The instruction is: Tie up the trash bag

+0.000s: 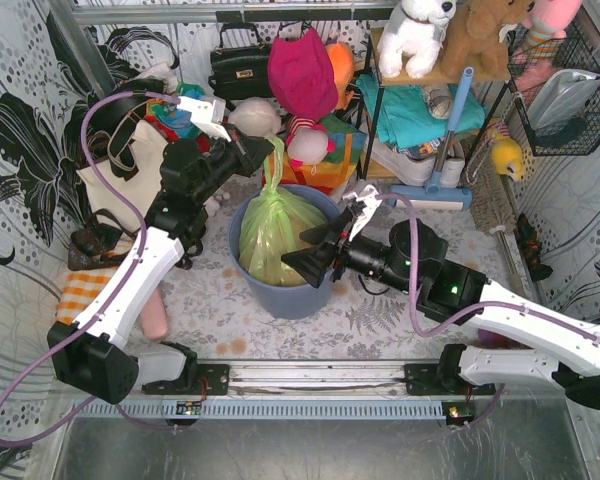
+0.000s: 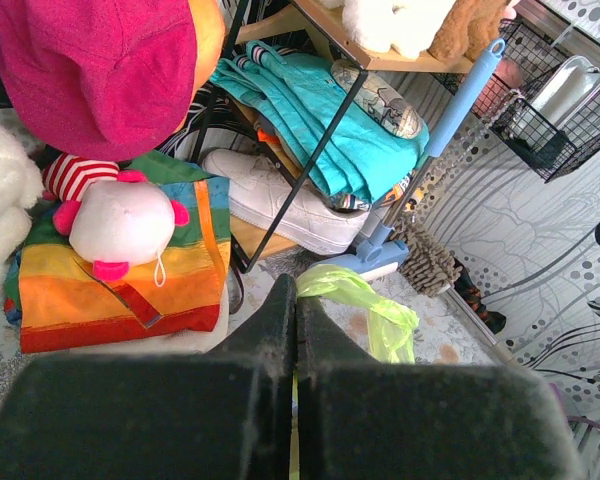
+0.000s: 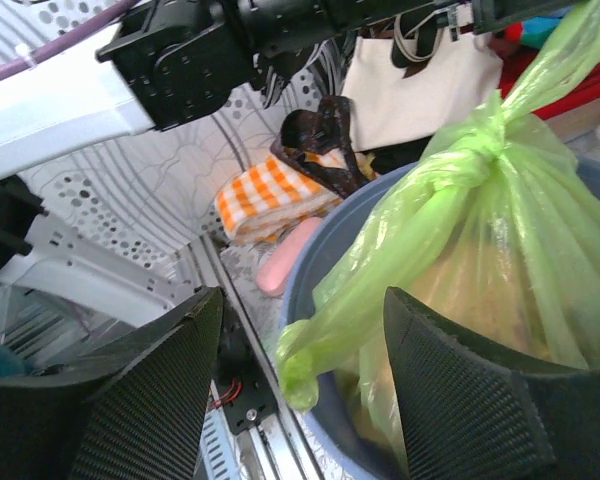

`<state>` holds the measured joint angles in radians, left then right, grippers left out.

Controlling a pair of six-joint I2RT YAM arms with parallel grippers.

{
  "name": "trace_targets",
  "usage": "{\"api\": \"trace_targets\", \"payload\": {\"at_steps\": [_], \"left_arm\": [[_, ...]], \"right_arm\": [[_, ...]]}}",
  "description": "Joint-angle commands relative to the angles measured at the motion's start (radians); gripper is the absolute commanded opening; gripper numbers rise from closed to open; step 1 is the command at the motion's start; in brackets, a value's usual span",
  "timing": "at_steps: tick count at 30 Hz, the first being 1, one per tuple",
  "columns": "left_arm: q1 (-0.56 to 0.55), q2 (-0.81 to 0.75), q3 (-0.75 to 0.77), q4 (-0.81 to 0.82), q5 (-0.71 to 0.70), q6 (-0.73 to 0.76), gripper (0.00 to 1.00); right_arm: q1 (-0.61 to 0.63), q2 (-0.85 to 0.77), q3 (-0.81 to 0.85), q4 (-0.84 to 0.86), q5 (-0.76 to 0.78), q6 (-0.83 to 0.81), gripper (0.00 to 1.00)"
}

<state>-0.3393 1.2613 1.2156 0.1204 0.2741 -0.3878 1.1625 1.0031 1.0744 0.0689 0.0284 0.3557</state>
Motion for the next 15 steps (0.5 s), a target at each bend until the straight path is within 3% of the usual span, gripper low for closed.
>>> {"api": "trace_targets", "payload": {"at_steps": [1,7,8,9,11,13,15], "left_arm": [[0.007,-0.021,-0.001,0.061,0.009,-0.007,0.00],[0.007,-0.021,-0.001,0.060,0.009,-0.011,0.00],[0.006,-0.020,0.000,0.059,0.009,-0.009,0.00],[0.006,-0.020,0.000,0.059,0.010,-0.009,0.00],[0.007,-0.018,-0.001,0.059,0.011,-0.008,0.00],[0.007,-0.016,0.001,0.061,0.011,-0.009,0.00],[0.008,-0.015,0.000,0.063,0.013,-0.008,0.00]], "right_arm": [[0.000,0.044,0.017,0.035,0.096,0.032,0.66],[0.000,0.098,0.038,0.006,0.093,0.050,0.54],[-0.001,0.098,0.035,0.005,0.095,0.054,0.45],[-0.001,0.094,0.030,0.011,0.092,0.057,0.30],[-0.001,0.080,0.005,0.049,0.080,0.067,0.14],[-0.001,0.069,-0.018,0.084,0.078,0.078,0.02],[-0.001,0.065,-0.026,0.096,0.079,0.079,0.00]]}}
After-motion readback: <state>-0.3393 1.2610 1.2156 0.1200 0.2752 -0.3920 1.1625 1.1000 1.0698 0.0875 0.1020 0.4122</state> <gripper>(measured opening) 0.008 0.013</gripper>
